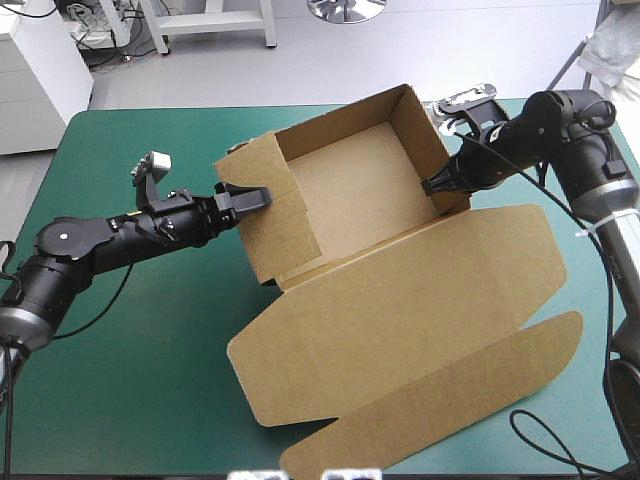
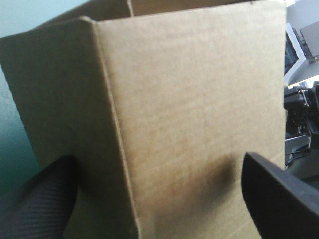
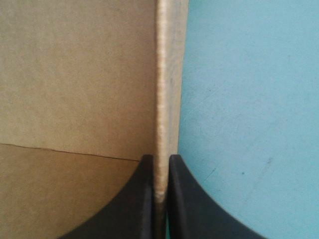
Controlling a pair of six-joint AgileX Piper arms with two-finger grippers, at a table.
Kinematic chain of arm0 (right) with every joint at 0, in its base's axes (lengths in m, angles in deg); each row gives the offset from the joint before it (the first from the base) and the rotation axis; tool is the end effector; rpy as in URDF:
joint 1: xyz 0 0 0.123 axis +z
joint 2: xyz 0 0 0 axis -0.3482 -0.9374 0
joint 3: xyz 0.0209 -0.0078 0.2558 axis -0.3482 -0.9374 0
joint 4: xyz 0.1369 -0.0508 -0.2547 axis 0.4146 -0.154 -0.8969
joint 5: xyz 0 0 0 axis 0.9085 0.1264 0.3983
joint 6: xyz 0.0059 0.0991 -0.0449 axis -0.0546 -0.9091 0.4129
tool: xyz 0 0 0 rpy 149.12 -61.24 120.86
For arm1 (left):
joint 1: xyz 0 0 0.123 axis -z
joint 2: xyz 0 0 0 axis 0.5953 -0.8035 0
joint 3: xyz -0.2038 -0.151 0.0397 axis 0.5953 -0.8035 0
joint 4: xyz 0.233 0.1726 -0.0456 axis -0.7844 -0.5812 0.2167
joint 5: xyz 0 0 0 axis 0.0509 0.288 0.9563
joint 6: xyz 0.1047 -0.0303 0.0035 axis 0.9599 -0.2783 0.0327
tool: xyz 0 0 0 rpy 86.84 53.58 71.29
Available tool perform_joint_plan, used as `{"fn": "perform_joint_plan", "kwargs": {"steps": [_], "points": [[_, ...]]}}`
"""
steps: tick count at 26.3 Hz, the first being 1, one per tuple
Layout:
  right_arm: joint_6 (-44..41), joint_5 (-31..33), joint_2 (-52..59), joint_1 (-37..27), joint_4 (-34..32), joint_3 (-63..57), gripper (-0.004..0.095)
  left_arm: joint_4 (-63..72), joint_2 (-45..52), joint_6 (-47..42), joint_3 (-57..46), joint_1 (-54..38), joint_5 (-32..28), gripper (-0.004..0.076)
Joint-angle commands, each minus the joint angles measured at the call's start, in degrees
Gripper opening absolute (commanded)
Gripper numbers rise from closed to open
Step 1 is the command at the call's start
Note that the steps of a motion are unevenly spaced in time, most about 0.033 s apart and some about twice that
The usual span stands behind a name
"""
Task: Fold the box
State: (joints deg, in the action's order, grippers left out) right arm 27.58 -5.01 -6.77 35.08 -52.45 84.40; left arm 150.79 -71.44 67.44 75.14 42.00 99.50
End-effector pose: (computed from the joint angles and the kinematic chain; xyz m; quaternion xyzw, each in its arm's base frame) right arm 0.3738 0.1198 0.3737 -0.2582 0.9168 0.0958 0.2894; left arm 0.3130 -0.1042 0.3144 -0.0146 0.8123 -0.4600 0.3583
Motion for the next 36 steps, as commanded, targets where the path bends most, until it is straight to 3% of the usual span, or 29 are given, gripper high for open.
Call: {"fn": "perform_joint_plan", "kwargs": {"steps": [1, 4, 7, 10, 13, 21, 26, 36], "points": [[0.01, -2.77, 2.35, 0.00, 1.91, 1.66, -0.0012, -2.28, 1.32, -9.78, 1.76, 1.48, -3.18, 0.0635], [0.01, -3.05, 2.35, 0.00, 1.91, 1.66, -0.0011, -15.45, 1.32, -20.80, 1.76, 6.08, -6.56, 0.0635], [0.01, -3.73, 2.35, 0.00, 1.91, 1.66, -0.0011, -34.93, 1.32, -38.44, 3.08, 14.33, -11.61, 0.0635], [-0.11, -3.73, 2.35, 0.00, 1.91, 1.66, -0.0011, -53.06, 0.95, -55.41, 6.71, 20.52, -11.79, 0.0635], [-0.49, -3.73, 2.35, 0.00, 1.91, 1.66, -0.0011, -61.45, 0.13, -65.02, 7.99, 22.68, -11.30, 0.0635], [-1.01, -3.89, 2.35, 2.14, 1.03, 1.66, -0.0011, -61.51, -3.43, -68.13, 8.08, 22.81, -12.10, 0.0635], [-3.72, -4.99, 2.35, 5.08, -4.12, 1.66, -0.0011, -59.77, -4.20, -68.13, 8.08, 22.81, -13.48, 0.0635], [-5.01, -4.51, 2.35, 5.24, -3.93, 1.66, -0.0012, -60.19, -4.33, -68.00, 7.97, 22.81, -13.51, 0.0635]]}}
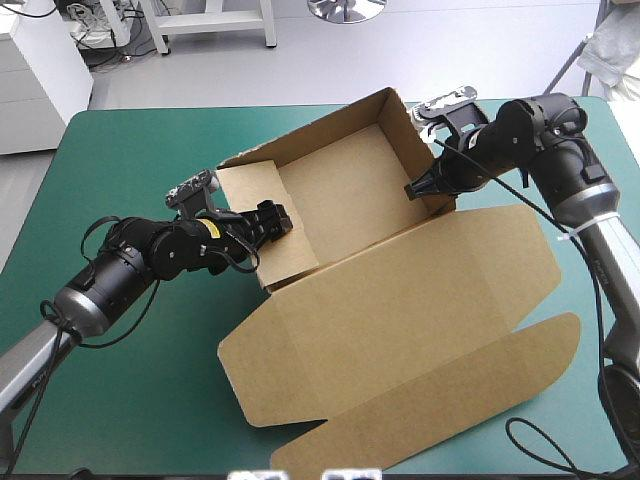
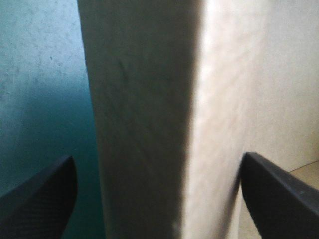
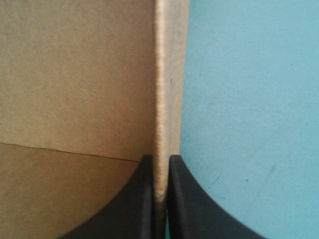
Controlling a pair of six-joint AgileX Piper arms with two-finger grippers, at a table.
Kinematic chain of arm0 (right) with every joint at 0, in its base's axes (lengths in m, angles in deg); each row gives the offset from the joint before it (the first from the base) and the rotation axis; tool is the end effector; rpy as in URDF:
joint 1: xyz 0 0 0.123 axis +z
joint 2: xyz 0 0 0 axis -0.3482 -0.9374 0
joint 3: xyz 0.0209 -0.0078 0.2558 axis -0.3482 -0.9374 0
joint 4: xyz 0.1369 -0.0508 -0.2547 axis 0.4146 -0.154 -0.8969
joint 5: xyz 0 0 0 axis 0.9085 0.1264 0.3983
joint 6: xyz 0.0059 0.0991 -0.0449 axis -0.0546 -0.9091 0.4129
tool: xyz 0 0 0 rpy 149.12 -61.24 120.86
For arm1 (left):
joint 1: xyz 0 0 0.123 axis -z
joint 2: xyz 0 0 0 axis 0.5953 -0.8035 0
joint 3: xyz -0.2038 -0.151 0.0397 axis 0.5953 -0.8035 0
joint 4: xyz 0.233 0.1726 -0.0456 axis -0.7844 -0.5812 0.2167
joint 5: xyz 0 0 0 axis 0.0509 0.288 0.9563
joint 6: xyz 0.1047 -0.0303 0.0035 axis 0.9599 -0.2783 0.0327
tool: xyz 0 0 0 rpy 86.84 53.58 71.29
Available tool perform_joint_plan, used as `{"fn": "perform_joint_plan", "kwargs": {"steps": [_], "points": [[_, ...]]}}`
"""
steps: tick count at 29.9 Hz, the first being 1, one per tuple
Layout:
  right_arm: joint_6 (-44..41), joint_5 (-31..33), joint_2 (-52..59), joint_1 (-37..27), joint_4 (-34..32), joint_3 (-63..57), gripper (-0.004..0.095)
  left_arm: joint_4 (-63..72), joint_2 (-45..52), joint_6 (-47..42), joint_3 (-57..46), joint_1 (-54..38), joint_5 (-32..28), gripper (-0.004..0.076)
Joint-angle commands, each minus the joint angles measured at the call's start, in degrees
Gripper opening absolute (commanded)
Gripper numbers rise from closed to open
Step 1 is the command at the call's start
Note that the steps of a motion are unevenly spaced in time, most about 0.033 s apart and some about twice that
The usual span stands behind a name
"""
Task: Fold the box
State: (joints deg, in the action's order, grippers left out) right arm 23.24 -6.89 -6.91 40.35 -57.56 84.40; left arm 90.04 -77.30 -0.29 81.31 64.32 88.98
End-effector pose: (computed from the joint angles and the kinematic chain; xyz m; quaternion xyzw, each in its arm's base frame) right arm 0.3680 0.1463 0.3733 -0.2665 0.9133 0.0762 0.2985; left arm 0.3082 -0.1767 0.2805 -0.1268 0.9059 -0.2843 0.2873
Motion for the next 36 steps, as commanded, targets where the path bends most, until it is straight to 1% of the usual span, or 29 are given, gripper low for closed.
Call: {"fn": "perform_joint_plan", "kwargs": {"steps": [1, 9, 20, 31, 36], "points": [[-0.68, -2.50, 2.48, -0.04, 1.18, 1.66, -0.0012, 0.56, 1.53, -0.28, 1.79, 0.50, -3.00, 0.0635], [-0.68, -2.15, 2.48, -0.04, 2.22, 1.66, -0.0011, 0.56, 1.53, -0.28, 1.79, 0.50, -4.21, 0.0635], [-2.24, -3.56, 2.48, 3.33, -2.50, 1.66, -0.0011, 0.56, 1.53, -0.28, 1.79, 0.50, -5.04, 0.0635], [-2.24, -4.39, 4.03, 3.46, -2.44, 1.66, -0.0011, 0.56, 1.53, -0.28, 1.79, 0.37, -5.13, 0.0635], [-2.24, -4.48, 4.41, 5.80, -3.49, 1.66, -0.0011, 0.48, 1.44, -0.28, 1.79, 0.37, -5.13, 0.0635]]}}
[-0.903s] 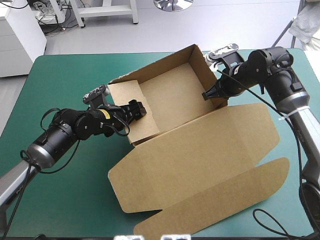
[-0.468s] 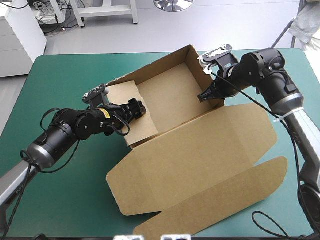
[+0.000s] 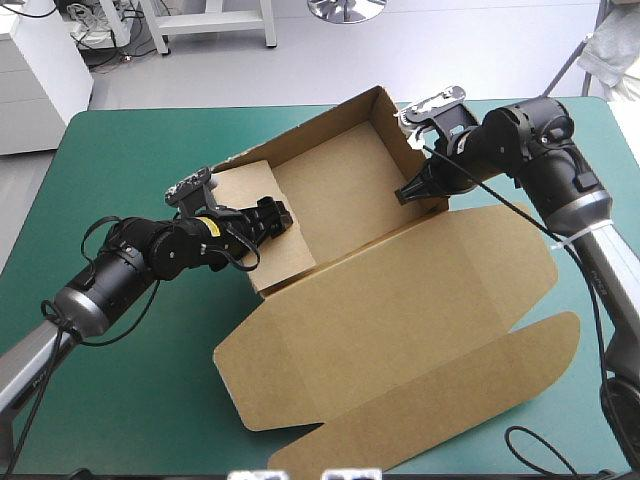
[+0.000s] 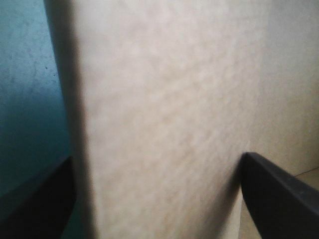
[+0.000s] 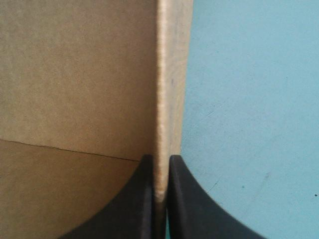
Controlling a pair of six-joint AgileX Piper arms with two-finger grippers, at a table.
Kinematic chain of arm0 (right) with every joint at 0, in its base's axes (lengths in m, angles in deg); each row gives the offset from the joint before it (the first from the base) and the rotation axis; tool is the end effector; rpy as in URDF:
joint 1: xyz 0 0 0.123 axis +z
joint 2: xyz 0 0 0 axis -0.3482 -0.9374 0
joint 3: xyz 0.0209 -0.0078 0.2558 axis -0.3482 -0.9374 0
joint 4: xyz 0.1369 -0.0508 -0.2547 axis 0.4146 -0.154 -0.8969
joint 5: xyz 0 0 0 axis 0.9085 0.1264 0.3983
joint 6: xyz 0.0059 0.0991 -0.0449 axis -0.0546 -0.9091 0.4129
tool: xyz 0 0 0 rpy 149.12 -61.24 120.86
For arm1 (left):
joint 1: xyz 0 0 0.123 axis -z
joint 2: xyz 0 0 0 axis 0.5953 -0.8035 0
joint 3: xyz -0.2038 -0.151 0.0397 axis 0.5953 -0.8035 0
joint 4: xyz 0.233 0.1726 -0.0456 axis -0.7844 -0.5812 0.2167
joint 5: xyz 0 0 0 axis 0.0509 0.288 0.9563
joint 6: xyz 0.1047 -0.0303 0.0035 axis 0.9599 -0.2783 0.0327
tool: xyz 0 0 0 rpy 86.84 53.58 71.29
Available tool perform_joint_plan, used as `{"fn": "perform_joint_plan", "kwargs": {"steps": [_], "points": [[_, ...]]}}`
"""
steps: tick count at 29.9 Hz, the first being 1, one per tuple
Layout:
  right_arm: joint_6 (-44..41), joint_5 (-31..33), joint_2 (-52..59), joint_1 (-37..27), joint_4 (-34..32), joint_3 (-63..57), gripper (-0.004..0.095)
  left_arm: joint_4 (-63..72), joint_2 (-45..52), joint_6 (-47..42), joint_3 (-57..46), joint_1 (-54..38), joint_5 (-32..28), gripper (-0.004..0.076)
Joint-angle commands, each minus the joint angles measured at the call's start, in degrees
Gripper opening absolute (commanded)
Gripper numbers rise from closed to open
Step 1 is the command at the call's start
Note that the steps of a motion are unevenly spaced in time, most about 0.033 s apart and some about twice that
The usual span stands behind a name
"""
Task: Fold the box
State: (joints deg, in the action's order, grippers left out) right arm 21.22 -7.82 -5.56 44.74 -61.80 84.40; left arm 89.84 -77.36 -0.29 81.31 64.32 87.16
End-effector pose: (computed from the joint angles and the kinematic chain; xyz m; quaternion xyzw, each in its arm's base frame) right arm 0.3548 0.1654 0.3830 -0.2863 0.9022 0.0584 0.3173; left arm 0.3108 -0.1771 0.2826 -0.1268 0.8998 -0.2898 0.3004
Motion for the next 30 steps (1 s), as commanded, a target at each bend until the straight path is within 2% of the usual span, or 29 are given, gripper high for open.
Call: {"fn": "perform_joint_plan", "kwargs": {"steps": [1, 6, 15, 17, 18, 22, 30], "points": [[-0.22, -3.55, 3.06, 2.27, -0.28, 1.66, -0.0011, 0.68, 1.50, -0.28, 1.79, 0.37, -3.30, 0.0635], [-2.58, -4.01, 3.15, 5.24, -6.20, 1.66, -0.0011, 0.68, 1.50, -0.28, 1.79, 0.37, -3.30, 0.0635], [-3.85, -3.90, 3.15, 6.31, -8.49, 1.66, -0.0011, 0.68, 1.50, -0.28, 1.79, 0.37, -3.30, 0.0626], [-3.85, -3.90, 3.15, 6.31, -8.62, 1.66, -0.0011, 0.68, 1.50, -0.28, 1.79, 0.37, -3.30, 0.0548], [-3.85, -3.90, 3.15, 6.31, -8.62, 1.66, -0.0011, 0.68, 1.50, -0.28, 1.79, 0.37, -3.42, 0.0468], [-3.85, -3.90, 3.15, 6.31, -8.62, 1.66, -0.0012, 1.06, 1.50, -0.28, 1.79, 0.37, -3.45, -0.0010], [-4.60, -3.90, 3.15, 6.31, -9.49, 1.66, -0.0012, 0.43, 1.50, 0.16, 2.03, 0.37, -3.87, -0.0010]]}}
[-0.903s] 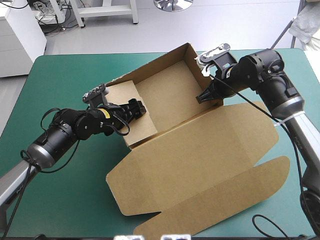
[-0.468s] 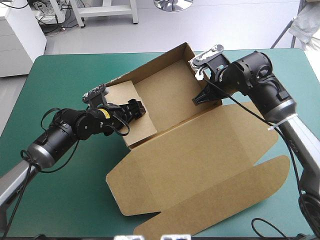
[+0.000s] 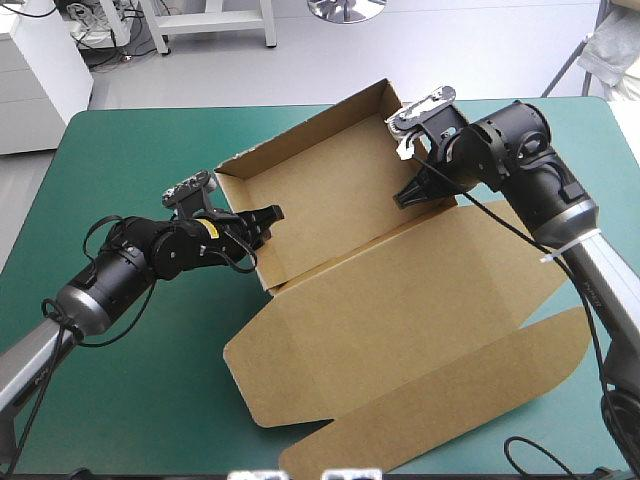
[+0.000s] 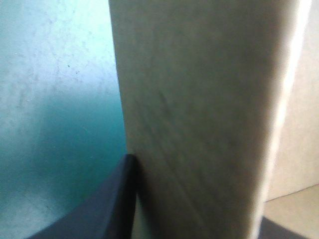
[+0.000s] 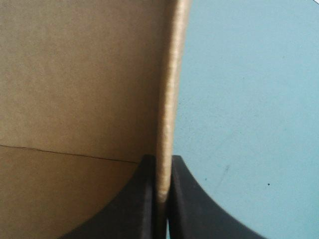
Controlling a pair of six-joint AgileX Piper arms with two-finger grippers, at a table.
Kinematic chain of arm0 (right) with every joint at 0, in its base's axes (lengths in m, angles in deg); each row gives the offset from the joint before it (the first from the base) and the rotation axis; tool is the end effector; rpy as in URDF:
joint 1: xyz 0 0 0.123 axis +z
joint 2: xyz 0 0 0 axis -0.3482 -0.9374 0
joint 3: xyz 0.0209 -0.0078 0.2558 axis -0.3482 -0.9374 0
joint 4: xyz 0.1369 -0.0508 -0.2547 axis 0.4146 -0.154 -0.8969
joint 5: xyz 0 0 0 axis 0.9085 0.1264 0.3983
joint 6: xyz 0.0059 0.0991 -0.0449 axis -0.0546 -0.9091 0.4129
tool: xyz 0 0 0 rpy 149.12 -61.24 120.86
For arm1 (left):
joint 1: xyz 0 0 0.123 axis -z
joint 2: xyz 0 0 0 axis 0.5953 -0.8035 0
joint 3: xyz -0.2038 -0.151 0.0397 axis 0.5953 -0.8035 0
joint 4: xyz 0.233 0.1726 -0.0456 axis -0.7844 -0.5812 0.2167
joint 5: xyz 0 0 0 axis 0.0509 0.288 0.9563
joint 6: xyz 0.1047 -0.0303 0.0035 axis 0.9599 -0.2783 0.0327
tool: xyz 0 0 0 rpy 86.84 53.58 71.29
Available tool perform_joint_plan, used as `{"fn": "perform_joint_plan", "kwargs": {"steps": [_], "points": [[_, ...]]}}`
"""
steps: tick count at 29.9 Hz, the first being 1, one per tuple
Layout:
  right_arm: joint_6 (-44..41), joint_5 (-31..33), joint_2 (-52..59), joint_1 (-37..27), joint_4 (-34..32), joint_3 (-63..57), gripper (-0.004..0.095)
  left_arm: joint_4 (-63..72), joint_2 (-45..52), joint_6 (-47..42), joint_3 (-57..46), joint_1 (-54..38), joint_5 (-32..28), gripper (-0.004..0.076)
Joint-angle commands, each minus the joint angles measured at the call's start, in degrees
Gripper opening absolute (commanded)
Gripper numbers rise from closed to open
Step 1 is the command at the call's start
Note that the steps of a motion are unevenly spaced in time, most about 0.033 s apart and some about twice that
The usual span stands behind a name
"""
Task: Fold the box
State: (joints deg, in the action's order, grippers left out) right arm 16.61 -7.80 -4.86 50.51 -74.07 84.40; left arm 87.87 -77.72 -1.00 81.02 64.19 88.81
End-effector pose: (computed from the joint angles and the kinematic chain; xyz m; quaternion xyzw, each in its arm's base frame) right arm 0.3441 0.1798 0.3891 -0.2999 0.8923 -0.0167 0.3370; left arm 0.3104 -0.1742 0.2758 -0.1243 0.9092 -0.2700 0.2916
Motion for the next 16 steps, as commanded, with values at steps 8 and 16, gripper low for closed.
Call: {"fn": "perform_joint_plan", "kwargs": {"steps": [8, 16], "points": [[-7.10, -3.81, 1.82, 0.42, -2.41, 1.66, -0.0013, -6.69, 0.78, 2.23, 11.31, 0.49, 3.04, -0.0010], [-12.99, -0.95, -1.27, -1.33, -1.41, 1.66, -0.0013, -9.47, -8.02, 6.71, 27.17, 0.37, 17.85, -0.0010]]}}
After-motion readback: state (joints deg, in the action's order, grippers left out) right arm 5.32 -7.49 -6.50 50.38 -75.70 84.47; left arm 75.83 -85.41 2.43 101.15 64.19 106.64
